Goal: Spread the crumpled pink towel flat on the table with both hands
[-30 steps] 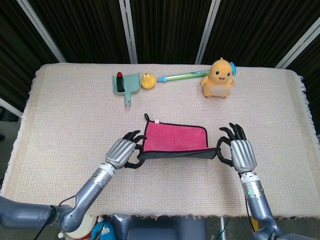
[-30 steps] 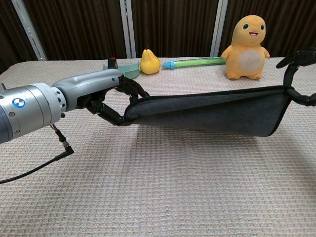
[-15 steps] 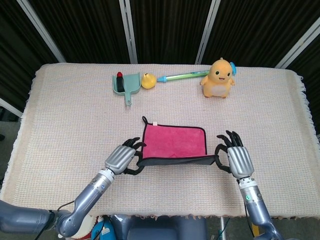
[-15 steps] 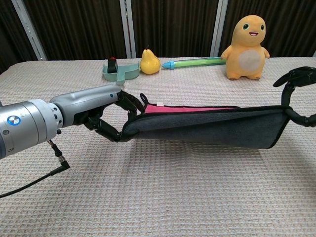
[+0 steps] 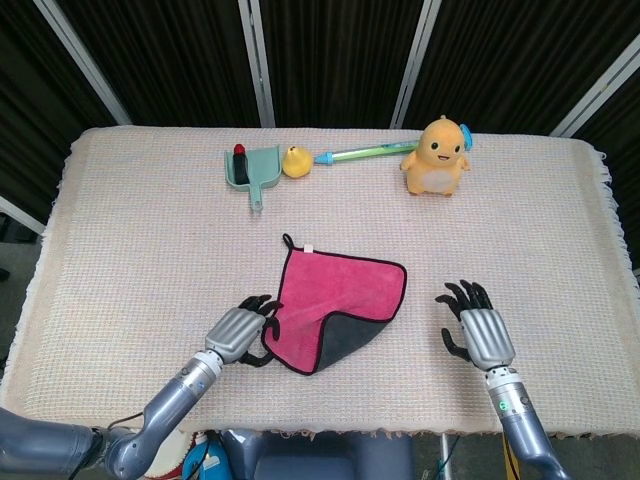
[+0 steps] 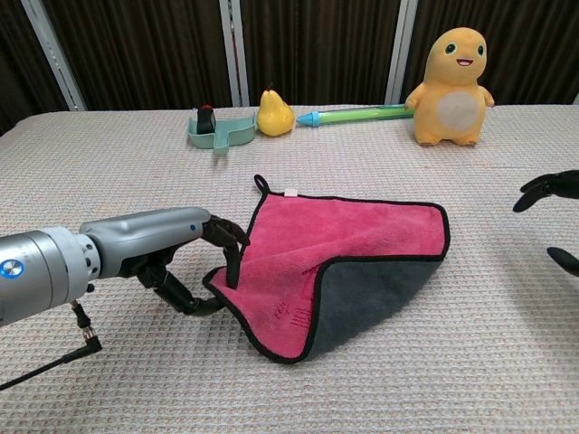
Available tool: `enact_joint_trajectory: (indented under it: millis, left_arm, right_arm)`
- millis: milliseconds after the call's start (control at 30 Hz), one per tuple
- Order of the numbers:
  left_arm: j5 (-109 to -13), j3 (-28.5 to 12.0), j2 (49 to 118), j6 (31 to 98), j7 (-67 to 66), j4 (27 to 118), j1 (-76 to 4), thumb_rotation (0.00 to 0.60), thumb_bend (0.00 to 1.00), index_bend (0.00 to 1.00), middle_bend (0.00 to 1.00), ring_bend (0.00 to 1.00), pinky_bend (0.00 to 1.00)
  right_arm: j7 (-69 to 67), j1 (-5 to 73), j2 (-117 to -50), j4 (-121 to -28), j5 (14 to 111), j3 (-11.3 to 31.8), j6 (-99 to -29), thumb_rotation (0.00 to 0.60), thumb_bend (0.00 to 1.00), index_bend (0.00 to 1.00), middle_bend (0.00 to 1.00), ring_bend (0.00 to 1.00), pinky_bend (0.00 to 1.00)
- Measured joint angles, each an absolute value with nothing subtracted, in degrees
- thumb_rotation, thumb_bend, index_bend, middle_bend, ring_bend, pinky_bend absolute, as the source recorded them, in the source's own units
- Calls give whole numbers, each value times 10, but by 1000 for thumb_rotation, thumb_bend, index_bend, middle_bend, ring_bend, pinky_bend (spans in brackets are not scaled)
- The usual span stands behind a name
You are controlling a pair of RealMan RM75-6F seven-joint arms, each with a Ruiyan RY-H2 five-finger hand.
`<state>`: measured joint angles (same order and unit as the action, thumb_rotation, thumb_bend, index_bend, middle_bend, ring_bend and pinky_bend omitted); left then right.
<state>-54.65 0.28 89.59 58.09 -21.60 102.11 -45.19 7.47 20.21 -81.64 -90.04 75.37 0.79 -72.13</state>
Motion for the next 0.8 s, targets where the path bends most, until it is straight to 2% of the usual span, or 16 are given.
enact_joint_trajectory:
  millis: [67, 200, 300, 400, 533, 800]
  left_arm:
    - [-538, 7, 890, 570, -222, 1024, -453, 600, 235, 312, 54, 0, 38]
    - [-522, 11, 876, 552, -229, 1032, -456, 600, 180, 263, 47, 0, 37]
    - [-520, 14, 866, 543, -227, 1038, -456, 600, 88, 206, 33, 0, 20]
    - [-521, 16, 855, 537, -226, 1042, -455, 600, 13, 119, 14, 0, 8]
    - [-522, 17, 838, 534, -217, 1047, -451, 600, 3, 6, 0, 0, 0]
    - [-544, 8, 796, 552, -191, 1067, -435, 600, 24, 0, 0, 0, 0]
  right_arm:
    - [85, 202, -809, -909, 741, 4, -705, 600, 578, 12, 28, 0, 0]
    - [107, 200, -794, -928, 721, 1, -687, 600, 536, 0, 2, 0, 0]
    - [110, 198, -785, -939, 716, 1, -685, 600, 468, 0, 0, 0, 0]
    - [107, 195, -774, -948, 716, 2, -685, 600, 444, 0, 0, 0, 0]
    - [93, 189, -761, -956, 720, 6, -690, 600, 440, 0, 0, 0, 0]
    - [75, 187, -745, -958, 732, 11, -685, 600, 440, 6, 0, 0, 0]
